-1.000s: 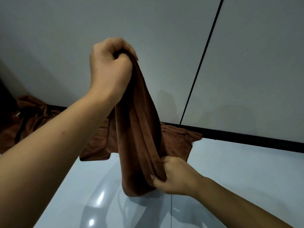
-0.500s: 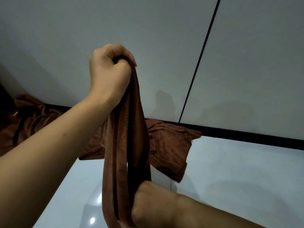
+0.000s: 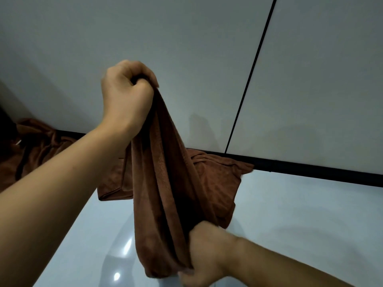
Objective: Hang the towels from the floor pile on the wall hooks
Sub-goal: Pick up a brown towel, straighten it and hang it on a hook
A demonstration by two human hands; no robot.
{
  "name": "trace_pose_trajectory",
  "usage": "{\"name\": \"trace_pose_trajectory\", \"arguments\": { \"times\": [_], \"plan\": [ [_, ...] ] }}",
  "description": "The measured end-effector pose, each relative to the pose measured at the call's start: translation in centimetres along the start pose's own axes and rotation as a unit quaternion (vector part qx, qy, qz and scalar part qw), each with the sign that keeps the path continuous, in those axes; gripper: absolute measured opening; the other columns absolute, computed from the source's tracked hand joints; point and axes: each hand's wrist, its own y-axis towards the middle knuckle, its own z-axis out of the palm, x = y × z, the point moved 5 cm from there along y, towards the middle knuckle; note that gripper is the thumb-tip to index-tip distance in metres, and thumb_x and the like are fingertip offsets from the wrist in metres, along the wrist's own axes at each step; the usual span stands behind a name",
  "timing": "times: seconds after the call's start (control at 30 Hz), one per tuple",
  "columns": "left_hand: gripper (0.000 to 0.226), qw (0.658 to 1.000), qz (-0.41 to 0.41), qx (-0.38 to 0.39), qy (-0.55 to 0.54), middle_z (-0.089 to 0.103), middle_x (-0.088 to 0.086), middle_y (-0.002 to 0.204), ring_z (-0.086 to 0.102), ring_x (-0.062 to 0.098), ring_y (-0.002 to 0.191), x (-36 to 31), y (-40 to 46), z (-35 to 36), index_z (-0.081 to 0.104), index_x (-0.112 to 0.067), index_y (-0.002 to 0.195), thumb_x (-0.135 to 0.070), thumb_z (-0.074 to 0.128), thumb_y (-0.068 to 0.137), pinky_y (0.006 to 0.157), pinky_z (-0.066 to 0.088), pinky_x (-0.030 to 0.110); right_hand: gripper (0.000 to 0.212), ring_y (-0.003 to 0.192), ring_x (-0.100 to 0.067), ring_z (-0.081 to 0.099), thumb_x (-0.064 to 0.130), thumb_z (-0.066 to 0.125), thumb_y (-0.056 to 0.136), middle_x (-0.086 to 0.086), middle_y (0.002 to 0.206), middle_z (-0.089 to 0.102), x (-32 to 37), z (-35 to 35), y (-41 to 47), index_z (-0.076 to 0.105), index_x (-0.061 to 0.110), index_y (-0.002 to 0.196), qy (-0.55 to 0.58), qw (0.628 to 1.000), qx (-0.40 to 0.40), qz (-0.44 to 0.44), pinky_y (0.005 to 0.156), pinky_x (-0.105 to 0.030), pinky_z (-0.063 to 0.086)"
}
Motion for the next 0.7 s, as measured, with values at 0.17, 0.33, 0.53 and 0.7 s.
{"name": "trace_pose_trajectory", "arguments": {
  "times": [0.17,0.33,0.53,0.7],
  "plan": [
    [0.035,0.995,-0.089,-0.032,0.036,0.054,-0.006,0.06,0.051,0.012,0.059,4.2,0.5,-1.9,0.058,-0.024,0.058,-0.007,0.027,0.053,0.061,0.04,0.022,0.041,0.031,-0.015,0.043,0.051,0.044,0.067,0.003,0.036,0.045,-5.0,-2.1,-2.5,0.038,0.018,0.044,-0.128,0.979,-0.049,0.15,0.043,-0.015,0.02],
    [0.033,0.987,-0.119,-0.014,0.102,0.054,0.009,0.068,0.052,0.025,0.073,6.7,-0.4,-3.0,0.061,-0.004,0.076,0.007,0.03,0.068,0.067,0.041,0.03,0.025,0.045,-0.012,0.052,0.048,0.046,0.065,0.008,0.05,0.053,-8.2,-6.1,-4.5,0.051,0.025,0.055,-0.096,0.969,-0.087,0.212,0.043,-0.017,0.036],
    [0.034,0.981,-0.138,-0.025,0.132,0.055,0.012,0.076,0.051,0.024,0.074,7.7,-0.5,-4.1,0.062,-0.001,0.081,0.01,0.031,0.074,0.068,0.04,0.031,0.034,0.048,-0.015,0.042,0.05,0.043,0.066,0.005,0.046,0.039,-10.1,-10.9,-6.2,0.027,0.025,0.051,-0.019,0.93,-0.188,0.317,0.043,-0.018,0.024],
    [0.034,0.981,-0.149,-0.029,0.121,0.052,0.002,0.064,0.052,0.026,0.072,8.2,-0.4,-4.6,0.063,-0.001,0.083,0.01,0.033,0.074,0.068,0.042,0.032,0.027,0.049,-0.018,0.049,0.035,0.057,0.071,0.009,0.05,0.044,-10.7,-13.8,-7.0,0.037,0.026,0.055,-0.157,0.929,-0.167,0.29,0.043,-0.015,0.018]
  ]
}}
